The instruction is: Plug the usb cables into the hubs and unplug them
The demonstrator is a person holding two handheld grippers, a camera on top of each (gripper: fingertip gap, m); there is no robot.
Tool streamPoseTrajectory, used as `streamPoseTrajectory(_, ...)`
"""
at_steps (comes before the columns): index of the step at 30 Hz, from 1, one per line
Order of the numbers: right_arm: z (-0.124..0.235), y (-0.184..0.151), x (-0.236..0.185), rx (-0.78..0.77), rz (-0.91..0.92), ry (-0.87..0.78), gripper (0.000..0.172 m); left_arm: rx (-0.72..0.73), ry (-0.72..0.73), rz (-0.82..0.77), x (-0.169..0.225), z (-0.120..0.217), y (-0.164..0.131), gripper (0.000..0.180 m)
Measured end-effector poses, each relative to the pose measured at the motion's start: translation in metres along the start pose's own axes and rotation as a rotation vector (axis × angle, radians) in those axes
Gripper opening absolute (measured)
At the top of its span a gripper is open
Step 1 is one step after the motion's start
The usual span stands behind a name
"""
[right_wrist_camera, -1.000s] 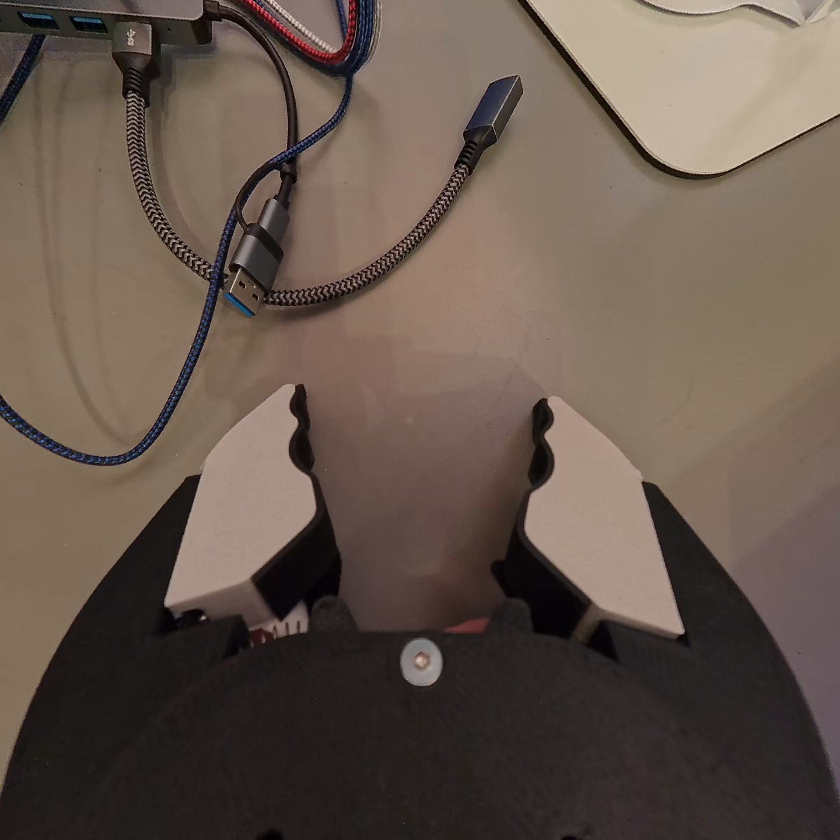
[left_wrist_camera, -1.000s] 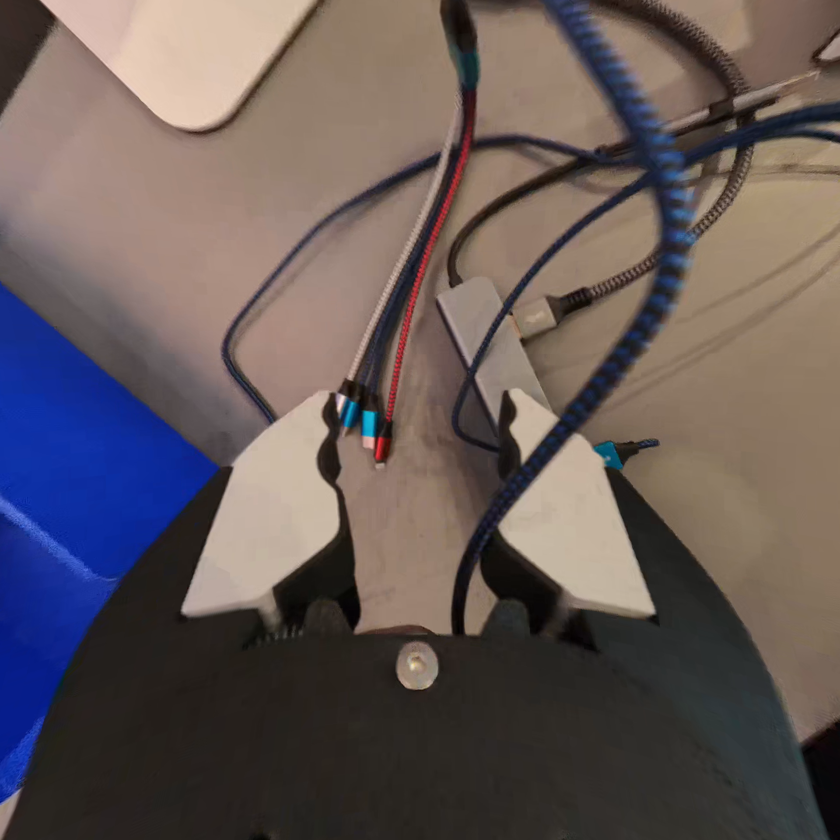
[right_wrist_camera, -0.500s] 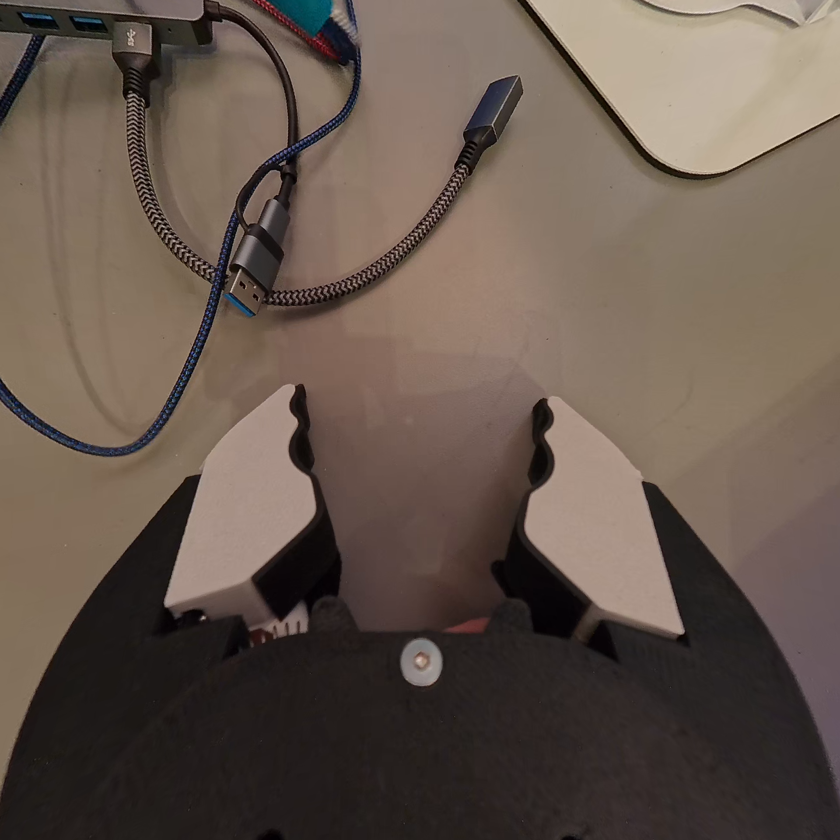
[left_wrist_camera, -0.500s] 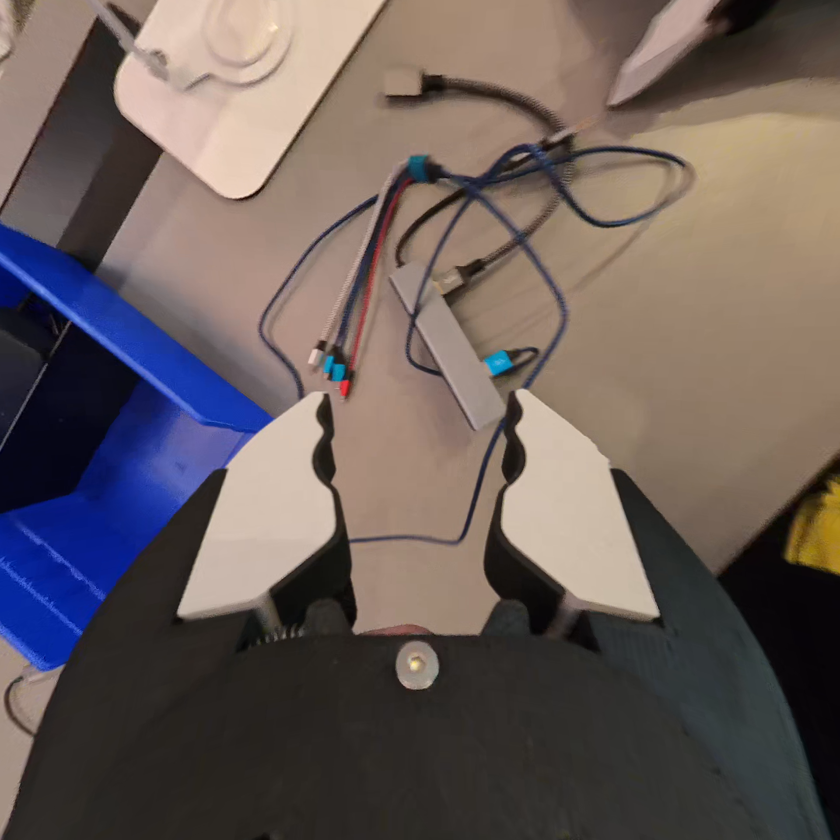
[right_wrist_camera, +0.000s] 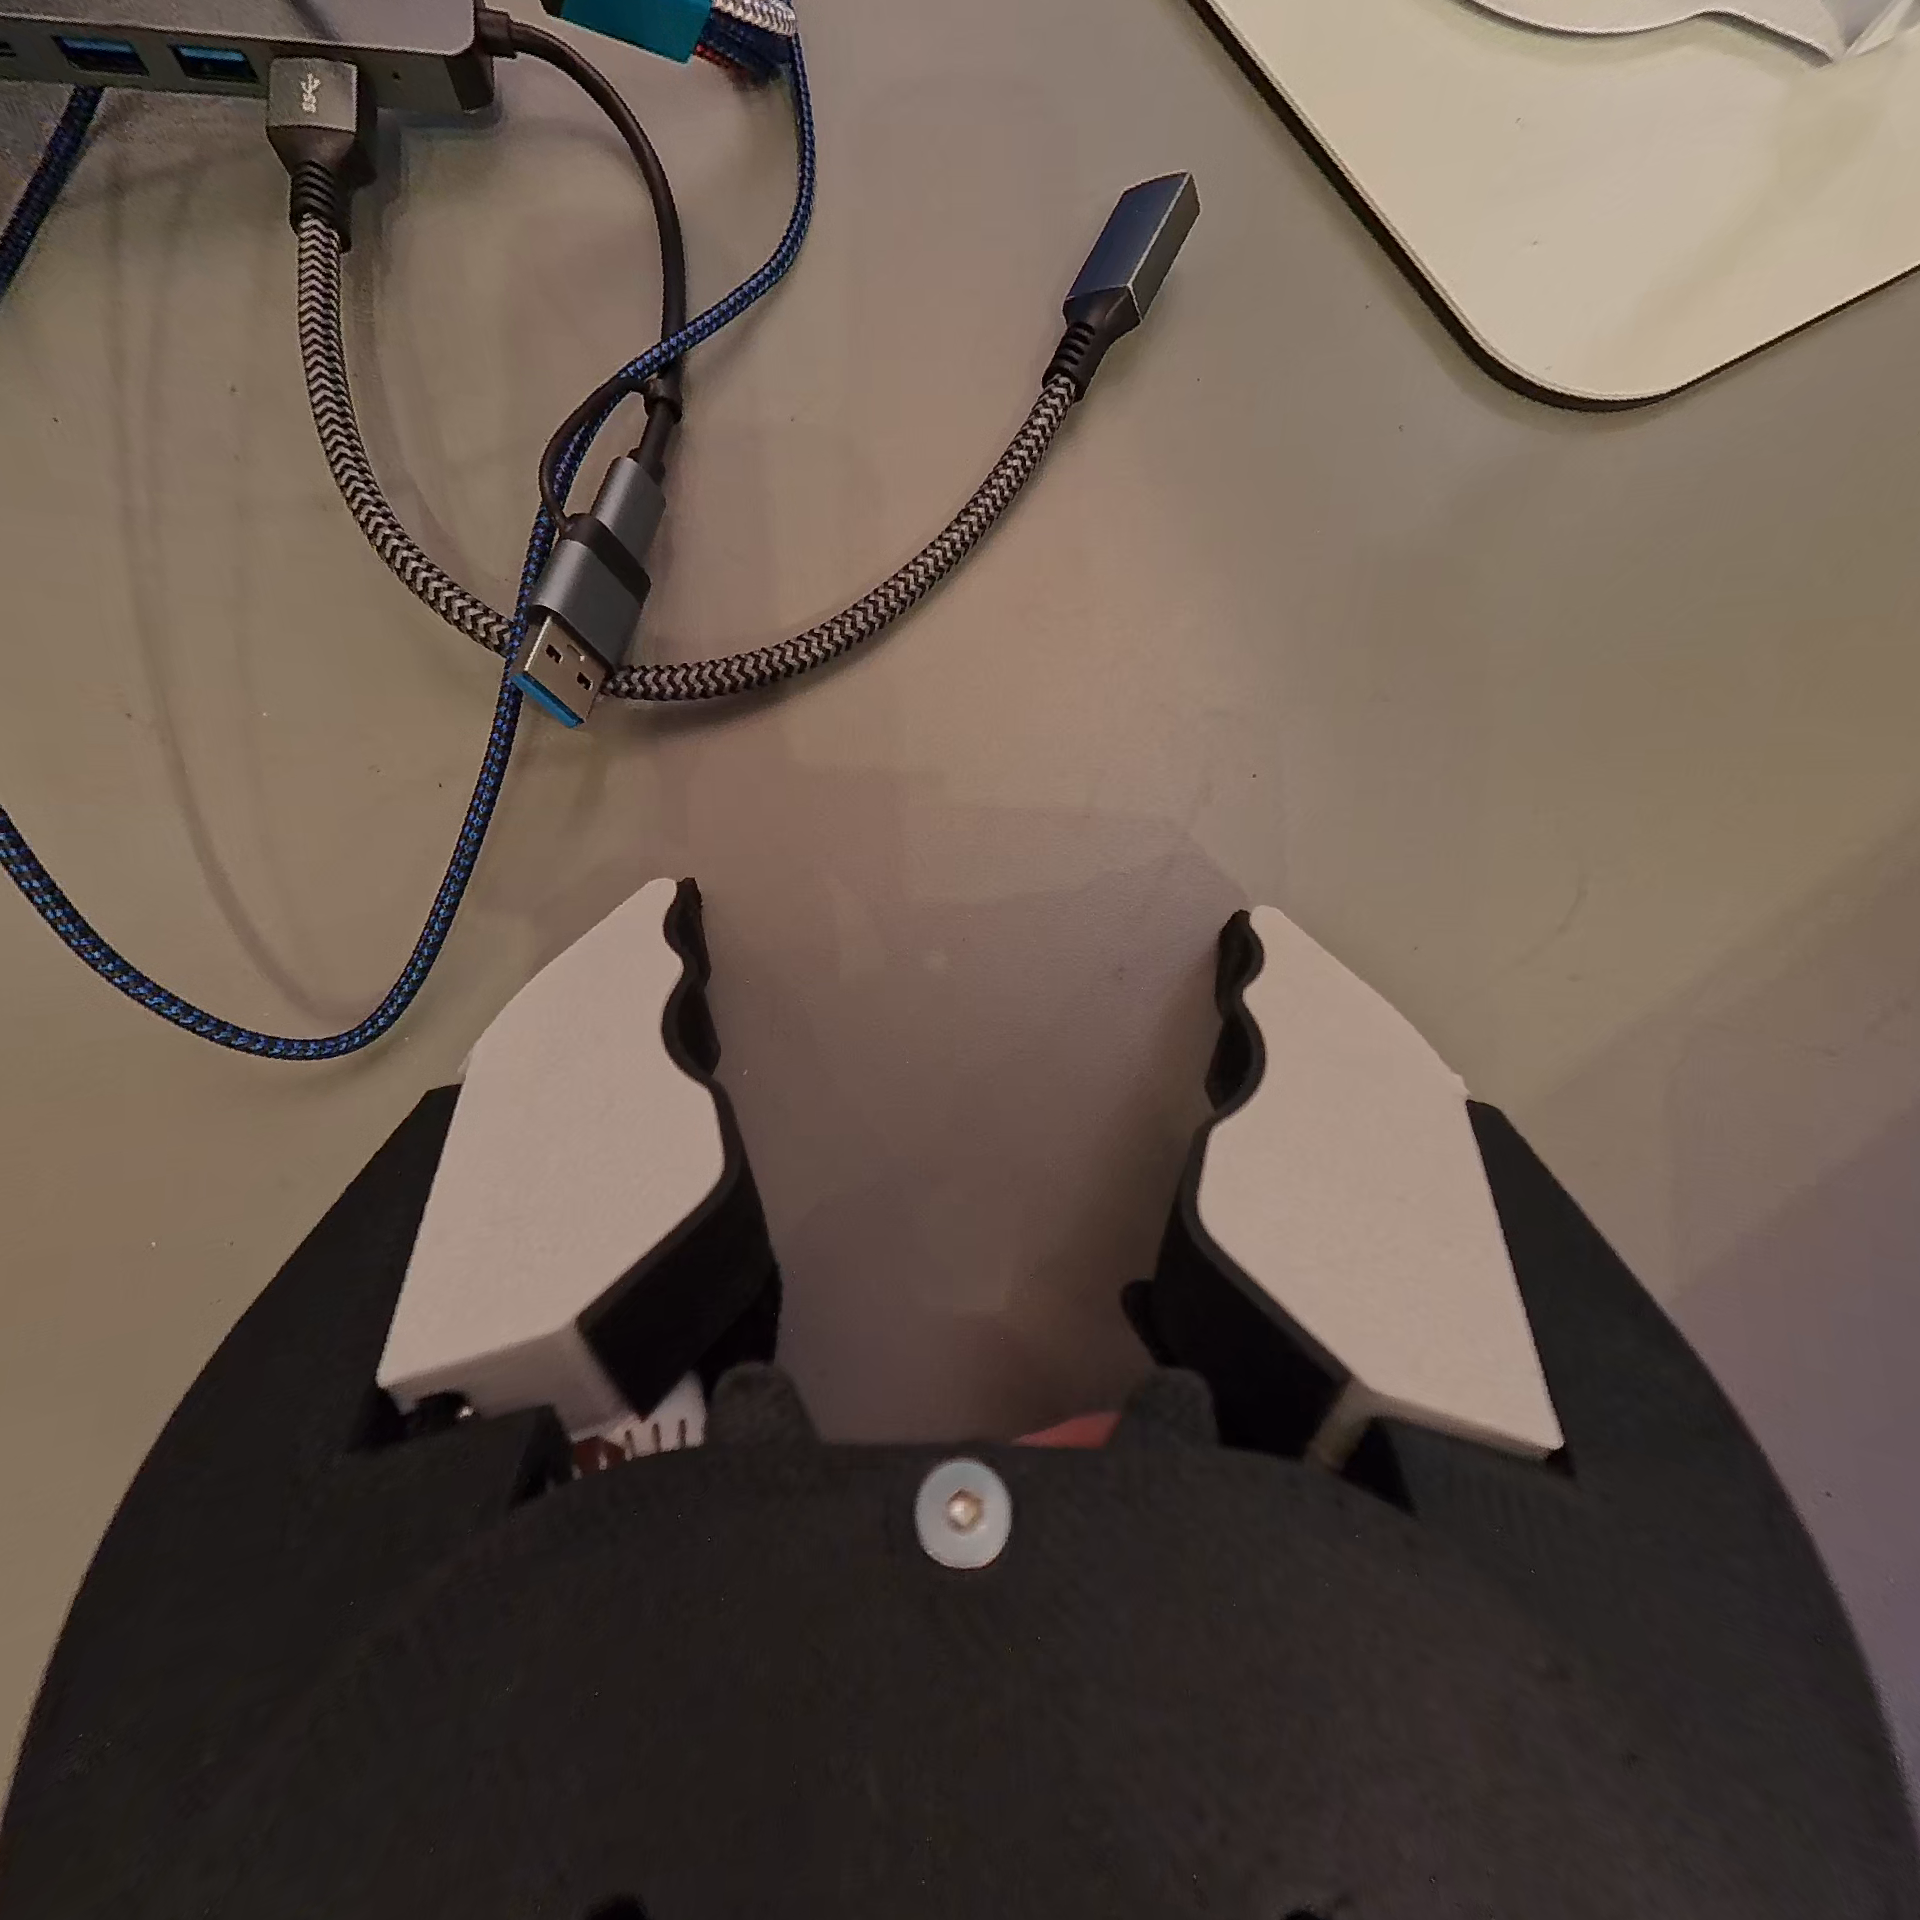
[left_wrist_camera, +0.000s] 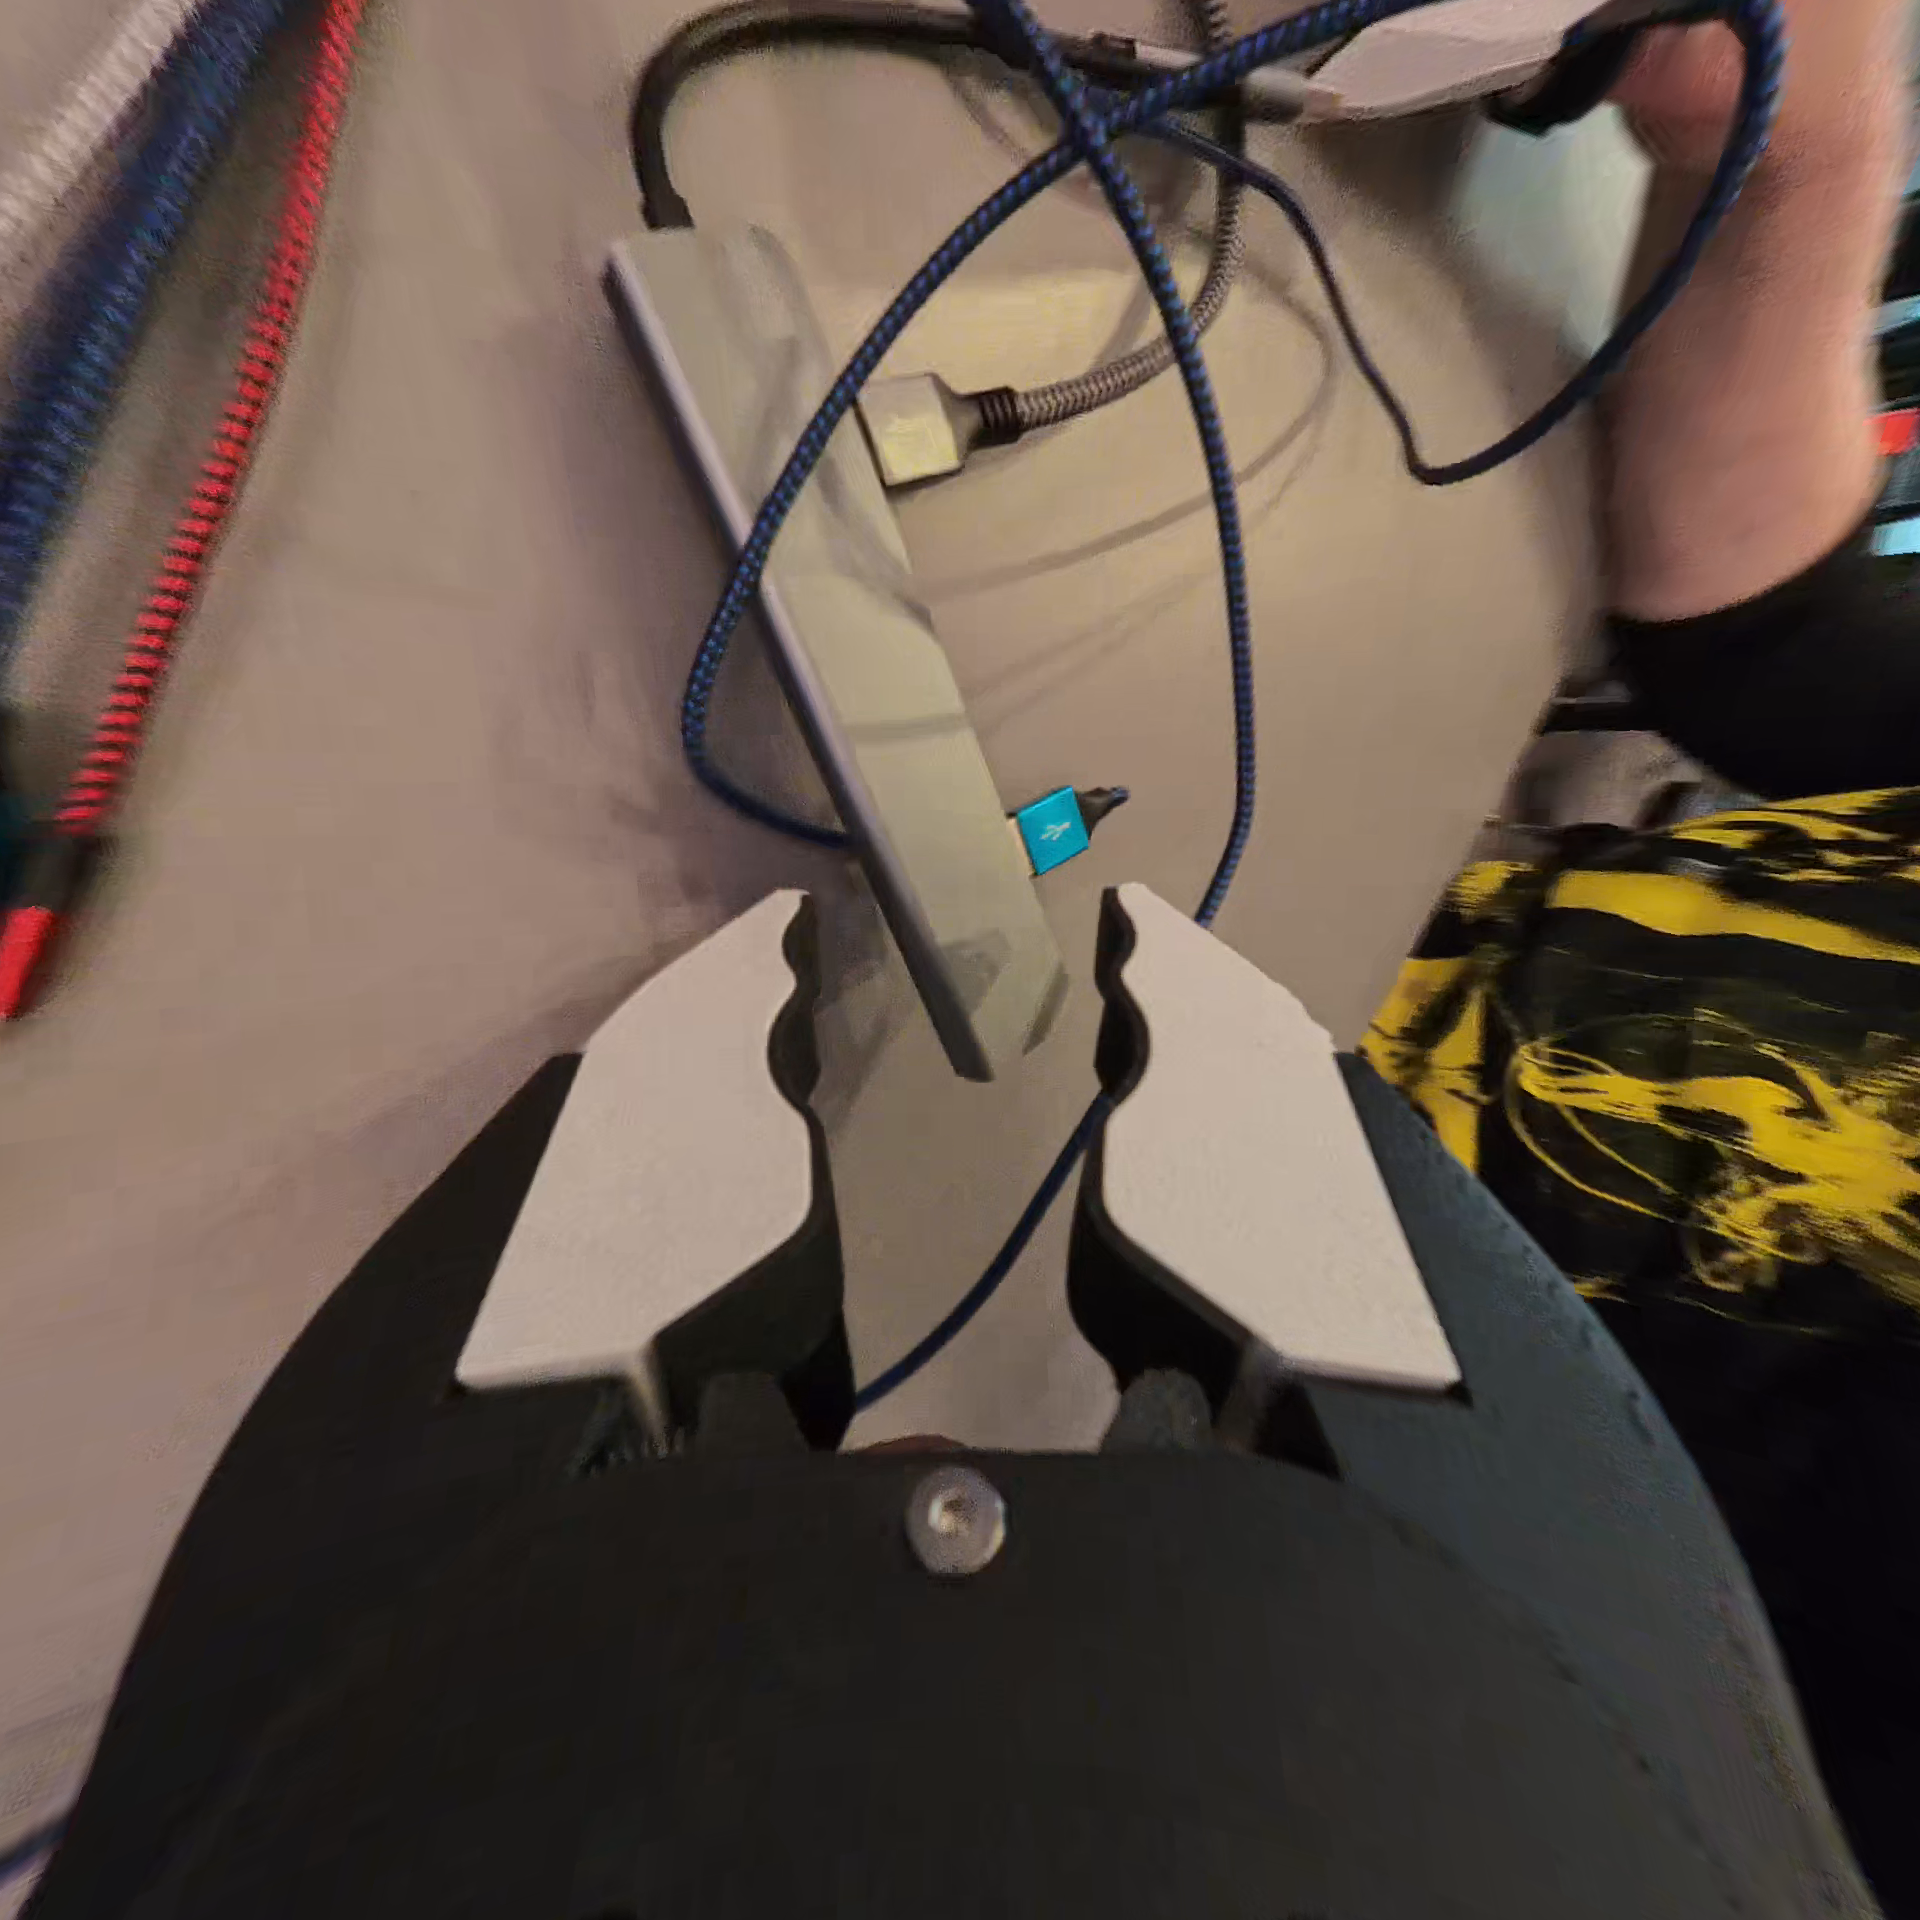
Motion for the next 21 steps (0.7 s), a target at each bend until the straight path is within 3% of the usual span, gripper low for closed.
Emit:
streamPoseTrajectory(5,0.000,0.000,0.000,0.000,0.000,0.001,0.093,-0.039,-0.145,0.036,0.009,-0.022,-0.010,0.048)
streamPoseTrajectory(9,0.000,0.000,0.000,0.000,0.000,0.001,0.093,0.000,-0.258,0.040,0.015,-0.033,-0.011,0.028)
streamPoseTrajectory(13,0.000,0.000,0.000,0.000,0.000,0.001,0.093,0.111,-0.261,-0.056,0.024,-0.029,-0.003,0.018)
streamPoseTrajectory(21,0.002,0.000,-0.002,0.010,0.011,0.015,0.086,0.308,-0.054,-0.293,0.048,-0.004,0.024,0.011)
Point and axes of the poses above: each gripper's, where its closed fingertips meet, z back along the fingers, y out of its top, x = y × z across the jaws, the point moved 1 cm from there along z, back along the fingers, and after that the axes turned 1 degree about -y, right-handed, at the moved point
